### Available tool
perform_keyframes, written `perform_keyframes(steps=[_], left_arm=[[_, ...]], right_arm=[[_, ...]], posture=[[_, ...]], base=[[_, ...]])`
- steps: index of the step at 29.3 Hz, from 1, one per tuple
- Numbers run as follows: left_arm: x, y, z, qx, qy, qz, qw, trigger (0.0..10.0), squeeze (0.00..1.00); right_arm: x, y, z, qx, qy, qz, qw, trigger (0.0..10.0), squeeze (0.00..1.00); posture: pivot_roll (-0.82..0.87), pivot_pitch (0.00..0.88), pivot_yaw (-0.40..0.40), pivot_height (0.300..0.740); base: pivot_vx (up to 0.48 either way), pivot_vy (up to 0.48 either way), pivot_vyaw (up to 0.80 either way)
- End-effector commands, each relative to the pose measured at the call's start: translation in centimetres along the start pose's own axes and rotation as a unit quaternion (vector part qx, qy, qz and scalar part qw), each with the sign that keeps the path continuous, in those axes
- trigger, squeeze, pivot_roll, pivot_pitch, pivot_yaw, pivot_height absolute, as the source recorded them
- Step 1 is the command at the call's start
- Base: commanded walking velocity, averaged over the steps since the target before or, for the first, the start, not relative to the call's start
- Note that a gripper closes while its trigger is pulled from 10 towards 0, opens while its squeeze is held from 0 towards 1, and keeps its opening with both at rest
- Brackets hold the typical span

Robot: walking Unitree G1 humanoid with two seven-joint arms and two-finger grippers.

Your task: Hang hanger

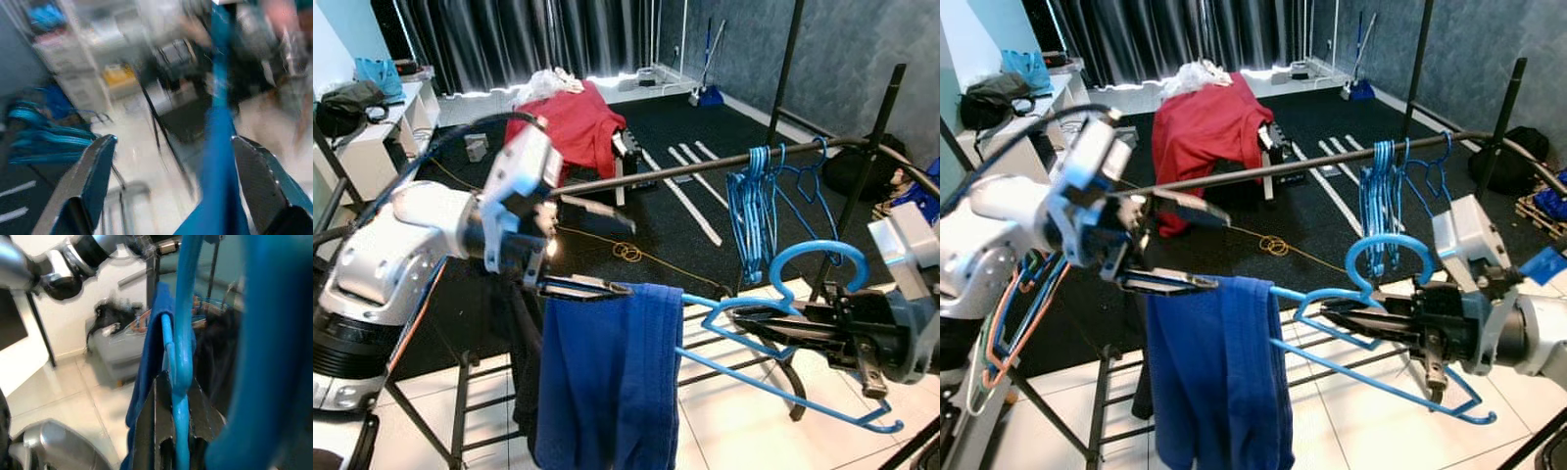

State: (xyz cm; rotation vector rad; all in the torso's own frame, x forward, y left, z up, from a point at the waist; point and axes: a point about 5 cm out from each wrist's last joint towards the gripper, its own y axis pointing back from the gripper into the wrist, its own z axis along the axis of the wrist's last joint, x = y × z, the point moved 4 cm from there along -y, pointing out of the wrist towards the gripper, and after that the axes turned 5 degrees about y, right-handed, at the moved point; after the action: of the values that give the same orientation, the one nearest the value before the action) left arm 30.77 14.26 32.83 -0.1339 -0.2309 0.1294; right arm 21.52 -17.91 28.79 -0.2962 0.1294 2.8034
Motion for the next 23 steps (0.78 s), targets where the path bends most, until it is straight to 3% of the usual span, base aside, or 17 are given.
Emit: perform_keyframes(steps=[1,2,4,5,8,9,11,12,13,15,18,20,23], left_arm=[[1.6,4.0,0.4,-0.046,0.04,0.061,0.996,10.0,1.0],[2.0,5.3,0.0,-0.059,0.056,0.083,0.993,10.0,1.0],[2.0,5.3,0.0,-0.059,0.056,0.083,0.993,10.0,1.0],[1.7,6.3,-0.9,-0.064,0.079,0.087,0.991,10.0,0.0],[0.9,6.8,-1.9,-0.066,0.101,0.075,0.99,10.0,0.0],[-0.2,6.8,-2.8,-0.067,0.125,0.052,0.989,10.0,0.0],[-0.2,6.8,-2.8,-0.067,0.125,0.052,0.989,10.0,0.0],[-1.2,6.6,-3.6,-0.068,0.141,0.032,0.987,10.0,0.0],[-1.2,6.6,-3.6,-0.068,0.141,0.032,0.987,10.0,0.0],[-3.2,5.6,-4.2,-0.089,0.166,-0.019,0.982,10.0,0.0],[-3.2,5.6,-4.2,-0.089,0.166,-0.019,0.982,10.0,0.0],[-4.5,4.5,-4.2,-0.108,0.177,-0.061,0.976,10.0,0.0],[-4.9,4.0,-4.2,-0.112,0.179,-0.073,0.975,10.0,0.0]], right_arm=[[-0.2,1.1,2.8,-0.046,0.033,-0.013,0.998,0.0,0.0],[-0.3,1.5,3.6,-0.06,0.042,-0.016,0.997,0.0,0.0],[-0.3,1.5,3.6,-0.06,0.042,-0.016,0.997,0.0,0.0],[-0.3,2.0,4.7,-0.075,0.053,-0.019,0.996,0.0,0.0],[-0.3,2.5,5.6,-0.084,0.065,-0.024,0.994,0.0,0.0],[-0.3,2.9,6.3,-0.087,0.077,-0.029,0.993,0.0,0.0],[-0.3,2.9,6.3,-0.087,0.077,-0.029,0.993,0.0,0.0],[-0.4,3.2,6.8,-0.087,0.086,-0.032,0.992,0.0,0.0],[-0.4,3.2,6.8,-0.087,0.086,-0.032,0.992,0.0,0.0],[-0.3,3.4,7.3,-0.083,0.095,-0.036,0.991,0.0,0.0],[-0.3,3.4,7.3,-0.083,0.095,-0.036,0.991,0.0,0.0],[-0.2,3.2,7.5,-0.083,0.095,-0.034,0.991,0.0,0.0],[-0.2,3.2,7.6,-0.085,0.094,-0.033,0.991,0.0,0.0]], posture=[[-0.16,0.0,0.057,0.74],[-0.16,0.0,0.057,0.74],[-0.16,0.0,0.057,0.74],[-0.16,0.0,0.058,0.74],[-0.17,0.0,0.058,0.74],[-0.17,0.0,0.058,0.74],[-0.17,0.0,0.058,0.74],[-0.18,0.0,0.058,0.74],[-0.18,0.0,0.058,0.74],[-0.18,0.0,0.053,0.74],[-0.18,0.0,0.053,0.74],[-0.17,0.0,0.052,0.74],[-0.17,0.0,0.051,0.74]], base=[[0.0,0.0,0.0],[0.0,0.0,0.0],[0.0,0.0,0.0],[0.0,0.0,0.0],[0.0,0.0,0.0],[0.0,0.0,0.0],[0.0,0.0,0.0],[0.0,0.0,0.0],[0.0,0.0,0.0],[0.0,0.0,0.0],[0.0,0.0,0.0],[0.0,0.0,0.0],[0.0,0.0,0.0]])
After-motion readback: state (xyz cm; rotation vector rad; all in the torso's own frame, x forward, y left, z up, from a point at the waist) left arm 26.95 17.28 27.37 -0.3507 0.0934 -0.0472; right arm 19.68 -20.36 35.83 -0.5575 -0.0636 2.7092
